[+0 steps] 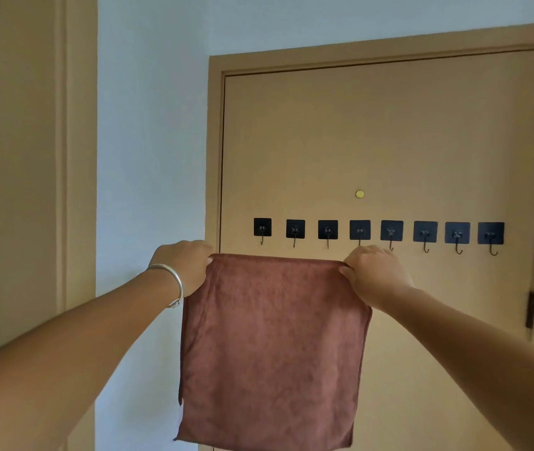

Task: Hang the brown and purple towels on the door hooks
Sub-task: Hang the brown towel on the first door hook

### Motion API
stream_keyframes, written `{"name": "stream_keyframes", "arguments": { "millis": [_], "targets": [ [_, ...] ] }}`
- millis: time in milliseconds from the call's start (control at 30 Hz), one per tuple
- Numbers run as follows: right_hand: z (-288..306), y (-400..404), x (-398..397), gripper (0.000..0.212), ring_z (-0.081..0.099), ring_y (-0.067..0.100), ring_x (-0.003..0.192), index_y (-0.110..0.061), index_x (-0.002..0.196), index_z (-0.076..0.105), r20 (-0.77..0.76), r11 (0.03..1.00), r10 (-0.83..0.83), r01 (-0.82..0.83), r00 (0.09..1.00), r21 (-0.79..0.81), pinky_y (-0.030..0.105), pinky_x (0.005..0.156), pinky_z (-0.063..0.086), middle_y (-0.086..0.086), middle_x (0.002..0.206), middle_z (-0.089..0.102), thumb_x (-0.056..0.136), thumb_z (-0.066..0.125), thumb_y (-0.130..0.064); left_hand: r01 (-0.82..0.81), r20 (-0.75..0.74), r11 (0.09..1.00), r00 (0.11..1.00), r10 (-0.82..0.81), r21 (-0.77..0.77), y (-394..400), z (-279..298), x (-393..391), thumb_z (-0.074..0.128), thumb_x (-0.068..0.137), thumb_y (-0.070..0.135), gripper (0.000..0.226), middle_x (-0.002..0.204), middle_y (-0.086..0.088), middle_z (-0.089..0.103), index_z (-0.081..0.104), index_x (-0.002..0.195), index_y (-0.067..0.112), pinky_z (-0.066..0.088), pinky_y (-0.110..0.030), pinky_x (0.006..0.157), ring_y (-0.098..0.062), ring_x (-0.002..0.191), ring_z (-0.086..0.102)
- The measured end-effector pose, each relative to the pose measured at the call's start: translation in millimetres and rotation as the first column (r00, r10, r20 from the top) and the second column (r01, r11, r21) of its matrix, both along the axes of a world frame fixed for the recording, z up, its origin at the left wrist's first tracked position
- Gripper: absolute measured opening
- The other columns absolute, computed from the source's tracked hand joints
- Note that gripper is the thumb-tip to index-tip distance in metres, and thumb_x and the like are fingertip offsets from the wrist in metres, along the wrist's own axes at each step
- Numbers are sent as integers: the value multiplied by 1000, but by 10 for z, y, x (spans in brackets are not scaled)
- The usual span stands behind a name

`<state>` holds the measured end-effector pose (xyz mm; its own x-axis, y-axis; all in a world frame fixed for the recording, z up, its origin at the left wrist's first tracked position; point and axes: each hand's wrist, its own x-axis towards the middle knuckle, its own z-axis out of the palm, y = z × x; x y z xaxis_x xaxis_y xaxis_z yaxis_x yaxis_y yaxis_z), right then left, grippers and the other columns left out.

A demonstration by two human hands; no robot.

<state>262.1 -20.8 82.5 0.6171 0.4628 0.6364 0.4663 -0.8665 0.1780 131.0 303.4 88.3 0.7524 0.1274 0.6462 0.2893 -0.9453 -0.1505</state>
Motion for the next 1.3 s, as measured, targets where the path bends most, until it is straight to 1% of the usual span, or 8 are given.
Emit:
{"name": "stream_keyframes", "arguments": {
  "millis": [333,500,600,667,800,900,1167,1300],
  "targets": [
    [-107,747,1169,36,56,19,97,-25,114,64,4,996,82,-82,997,28,33,81,46,-2,114,57,103,32,-36,-54,79,999,995,54,-6,552,-208,1036,37,100,23,20,76,6,56,52,87,20,51,-32,67,-16,67,59],
    [-57,1177,1811,30,59,20,91,-24,117,62,-18,961,247,-243,969,132,33,75,50,-3,111,53,101,38,-18,-91,75,995,993,87,43,811,-70,1574,35,85,8,48,100,5,62,43,128,27,51,-29,71,-16,77,61],
    [-7,1393,2110,51,58,21,97,-31,129,51,1,916,374,-369,928,158,30,71,47,-6,115,55,90,40,0,14,46,988,999,-21,151,889,21,1810,29,79,15,61,122,3,55,32,137,34,35,-18,58,-13,65,46],
    [28,1486,2272,61,56,20,94,-36,127,44,-3,889,446,-442,895,122,21,64,39,-10,111,54,82,38,6,6,-7,954,1000,-4,300,947,40,1967,47,80,13,59,131,-4,50,35,134,33,39,-22,58,-16,65,46],
    [54,1663,2564,44,45,17,82,-27,102,48,-14,858,511,-511,860,-53,26,59,23,-11,103,50,75,40,7,-166,-55,905,977,204,392,983,51,2279,52,82,8,40,97,-3,47,41,116,26,38,-33,60,-21,66,45],
    [52,1825,2732,45,49,17,84,-30,110,58,-9,868,489,-488,872,-93,26,64,26,-7,111,50,84,41,2,-199,-44,916,973,228,348,1018,31,2517,50,86,10,31,98,-3,47,46,114,23,31,-32,64,-21,69,46],
    [163,2209,3007,48,57,28,88,-32,134,48,-14,957,279,-279,960,-77,32,67,38,2,112,51,93,37,-10,-2,-30,1000,1000,1,-17,1224,110,3187,37,92,18,40,108,1,50,54,127,29,48,-33,80,-21,85,58],
    [178,2366,3112,41,58,29,87,-26,133,46,10,978,152,-149,988,-146,34,65,39,5,109,51,94,38,-13,4,-27,998,1000,-6,-59,1261,68,3513,36,91,32,38,115,0,48,53,126,31,45,-31,73,-22,86,59]
  ]
}}
